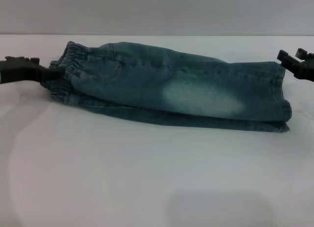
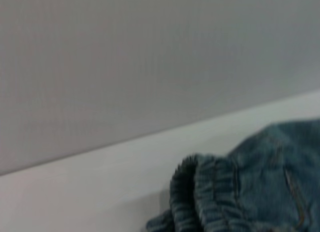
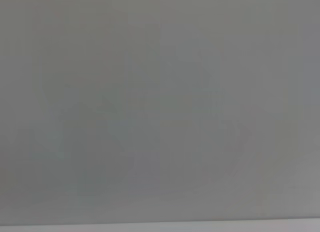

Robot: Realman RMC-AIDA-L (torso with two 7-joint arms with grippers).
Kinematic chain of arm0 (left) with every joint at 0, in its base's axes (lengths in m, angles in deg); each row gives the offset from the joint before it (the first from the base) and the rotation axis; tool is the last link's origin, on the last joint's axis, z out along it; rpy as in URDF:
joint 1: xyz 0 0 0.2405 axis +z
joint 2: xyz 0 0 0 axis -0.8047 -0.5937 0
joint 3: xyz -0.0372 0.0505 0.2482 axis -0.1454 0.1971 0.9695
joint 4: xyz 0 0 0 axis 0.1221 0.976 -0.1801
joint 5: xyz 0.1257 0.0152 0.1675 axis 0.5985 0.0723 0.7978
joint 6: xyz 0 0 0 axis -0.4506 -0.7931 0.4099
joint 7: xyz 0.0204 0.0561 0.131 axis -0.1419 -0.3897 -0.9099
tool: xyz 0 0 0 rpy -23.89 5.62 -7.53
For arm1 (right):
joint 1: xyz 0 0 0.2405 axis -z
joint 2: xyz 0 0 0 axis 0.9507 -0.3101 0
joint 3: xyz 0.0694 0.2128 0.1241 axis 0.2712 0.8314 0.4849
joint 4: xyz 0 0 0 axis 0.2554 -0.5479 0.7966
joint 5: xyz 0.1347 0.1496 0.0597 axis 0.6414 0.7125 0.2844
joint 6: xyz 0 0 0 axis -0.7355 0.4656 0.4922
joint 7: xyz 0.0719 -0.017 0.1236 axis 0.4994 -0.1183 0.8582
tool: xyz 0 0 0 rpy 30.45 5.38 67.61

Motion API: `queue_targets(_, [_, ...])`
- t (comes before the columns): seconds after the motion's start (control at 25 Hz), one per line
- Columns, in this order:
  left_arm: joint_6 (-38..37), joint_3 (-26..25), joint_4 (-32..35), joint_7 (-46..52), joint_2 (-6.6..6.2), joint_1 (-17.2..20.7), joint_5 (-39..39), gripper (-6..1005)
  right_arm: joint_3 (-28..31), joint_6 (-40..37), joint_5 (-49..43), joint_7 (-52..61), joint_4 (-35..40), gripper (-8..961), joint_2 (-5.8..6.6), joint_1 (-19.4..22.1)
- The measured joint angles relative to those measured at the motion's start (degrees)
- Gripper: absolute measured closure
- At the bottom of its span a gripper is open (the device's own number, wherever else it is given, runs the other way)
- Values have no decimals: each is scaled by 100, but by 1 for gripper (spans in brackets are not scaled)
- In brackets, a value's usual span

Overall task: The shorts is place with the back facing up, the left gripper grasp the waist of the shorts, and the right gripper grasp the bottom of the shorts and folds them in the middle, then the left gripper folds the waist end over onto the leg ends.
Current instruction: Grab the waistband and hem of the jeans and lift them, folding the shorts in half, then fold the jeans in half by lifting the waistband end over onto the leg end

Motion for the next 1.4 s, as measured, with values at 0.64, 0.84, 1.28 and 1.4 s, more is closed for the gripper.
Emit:
queue_targets(0.64, [120,-136,-56,151,96,-179,1121,187,2,-414,301,26,0,368,-1,76])
queue_targets(0.84, [99,-149,-62,144,111,-207,1249,188,9,-479,441,38,0,368,-1,98])
queue_targets(1.28, [71,-169,-227,216,160,-402,1414,188,10,-556,689,69,1,366,3,132])
queue_targets(1.4, [70,-169,-254,219,159,-419,1415,188,10,-645,777,74,10,368,6,169])
